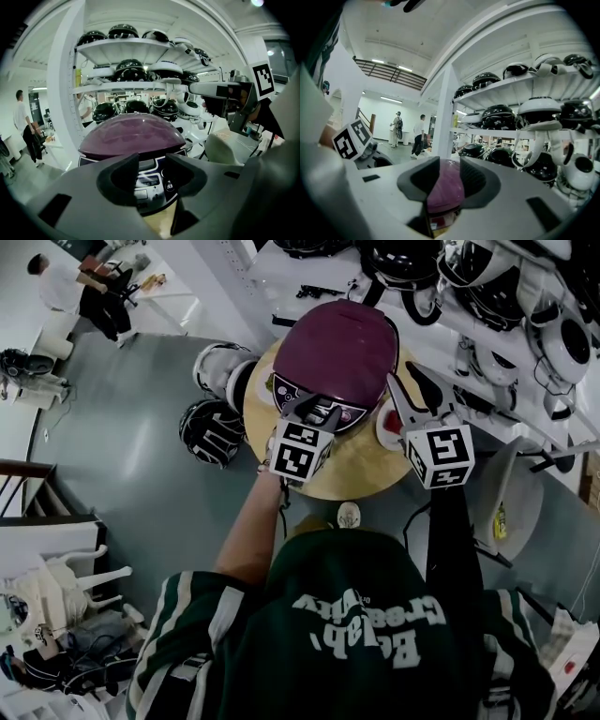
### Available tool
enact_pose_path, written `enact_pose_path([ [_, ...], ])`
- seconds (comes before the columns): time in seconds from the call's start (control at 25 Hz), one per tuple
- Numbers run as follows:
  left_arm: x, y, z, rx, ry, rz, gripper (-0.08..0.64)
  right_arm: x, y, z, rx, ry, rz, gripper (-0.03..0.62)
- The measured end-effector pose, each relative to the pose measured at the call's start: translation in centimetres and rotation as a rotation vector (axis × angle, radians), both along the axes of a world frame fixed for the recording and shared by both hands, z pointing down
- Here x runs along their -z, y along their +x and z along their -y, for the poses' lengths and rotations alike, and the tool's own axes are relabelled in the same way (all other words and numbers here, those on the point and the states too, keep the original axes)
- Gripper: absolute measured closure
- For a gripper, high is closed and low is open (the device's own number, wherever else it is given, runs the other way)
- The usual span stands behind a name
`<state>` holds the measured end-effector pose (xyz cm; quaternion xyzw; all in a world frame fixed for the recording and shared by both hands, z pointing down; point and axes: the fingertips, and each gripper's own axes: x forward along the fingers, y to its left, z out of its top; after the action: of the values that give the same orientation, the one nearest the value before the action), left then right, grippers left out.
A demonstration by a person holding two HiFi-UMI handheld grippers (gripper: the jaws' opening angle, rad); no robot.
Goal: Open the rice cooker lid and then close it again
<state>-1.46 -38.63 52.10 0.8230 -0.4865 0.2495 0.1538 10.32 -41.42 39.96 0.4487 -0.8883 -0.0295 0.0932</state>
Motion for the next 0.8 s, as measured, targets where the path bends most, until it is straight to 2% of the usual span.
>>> enact_pose_path([
  [0.4,0.0,0.4,0.0,-0.007,0.009,0.025,0.360,0.8,0.4,0.2,0.000,0.013,0.007,0.453],
  [0.8,0.0,0.2,-0.2,-0.011,-0.003,-0.016,0.367,1.4,0.4,-0.2,-0.011,0.021,0.026,0.453],
])
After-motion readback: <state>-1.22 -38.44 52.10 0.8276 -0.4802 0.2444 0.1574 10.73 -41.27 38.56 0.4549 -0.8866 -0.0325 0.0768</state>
